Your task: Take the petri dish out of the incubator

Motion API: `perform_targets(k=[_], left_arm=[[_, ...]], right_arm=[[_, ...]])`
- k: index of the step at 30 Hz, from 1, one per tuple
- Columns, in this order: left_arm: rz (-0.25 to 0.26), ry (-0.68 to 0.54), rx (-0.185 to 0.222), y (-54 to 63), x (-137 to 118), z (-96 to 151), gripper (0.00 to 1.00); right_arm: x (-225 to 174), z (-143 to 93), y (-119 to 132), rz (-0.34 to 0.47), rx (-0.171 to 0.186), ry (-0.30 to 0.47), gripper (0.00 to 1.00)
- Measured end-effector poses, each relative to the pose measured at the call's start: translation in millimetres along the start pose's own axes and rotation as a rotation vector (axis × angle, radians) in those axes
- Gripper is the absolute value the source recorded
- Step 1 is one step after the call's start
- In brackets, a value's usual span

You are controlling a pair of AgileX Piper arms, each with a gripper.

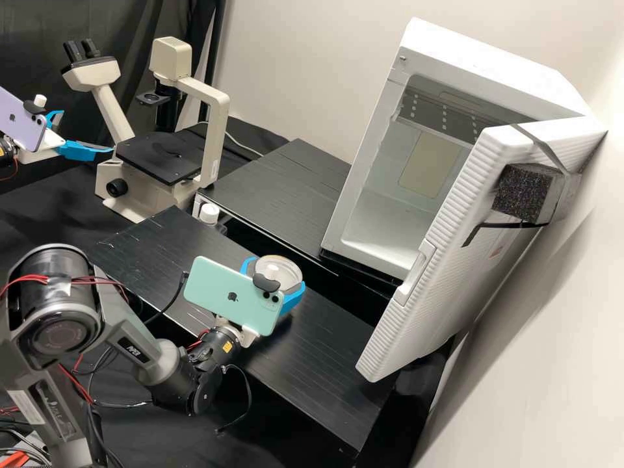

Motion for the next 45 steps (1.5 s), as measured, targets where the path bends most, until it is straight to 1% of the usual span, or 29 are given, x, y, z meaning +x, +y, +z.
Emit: perform_targets(k=[5, 9, 15, 22, 25, 26, 34, 39, 44, 45], left_arm=[[0.0, 0.0, 0.0, 0.0, 0, 0, 1.0], [0.0, 0.0, 0.0, 0.0, 0, 0, 1.0], [0.0, 0.0, 0.0, 0.0, 0, 0, 1.0], [0.0, 0.0, 0.0, 0.0, 0, 0, 1.0], [0.0, 0.0, 0.0, 0.0, 0, 0, 1.0], [0.0, 0.0, 0.0, 0.0, 0, 0, 1.0], [0.0, 0.0, 0.0, 0.0, 0, 0, 1.0], [0.0, 0.0, 0.0, 0.0, 0, 0, 1.0], [0.0, 0.0, 0.0, 0.0, 0, 0, 1.0], [0.0, 0.0, 0.0, 0.0, 0, 0, 1.0]], right_arm=[[7, 4, -12, -0.06, 0.032, 0.0, 0.0], [10, 6, -17, -0.073, 0.018, 0.013, 0.0], [12, 6, -19, -0.067, 0.023, 0.023, 0.0], [7, 8, -19, -0.062, 0.028, 0.013, 0.0], [6, 6, -19, -0.058, 0.025, 0.018, 0.0], [5, 6, -19, -0.059, 0.024, 0.019, 1.0], [2, 4, -23, -0.078, 0.01, 0.022, 1.0], [2, 4, -24, -0.085, -0.009, 0.027, 1.0], [2, 3, -25, -0.095, -0.036, 0.033, 1.0], [1, 4, -25, -0.096, -0.036, 0.031, 1.0]])
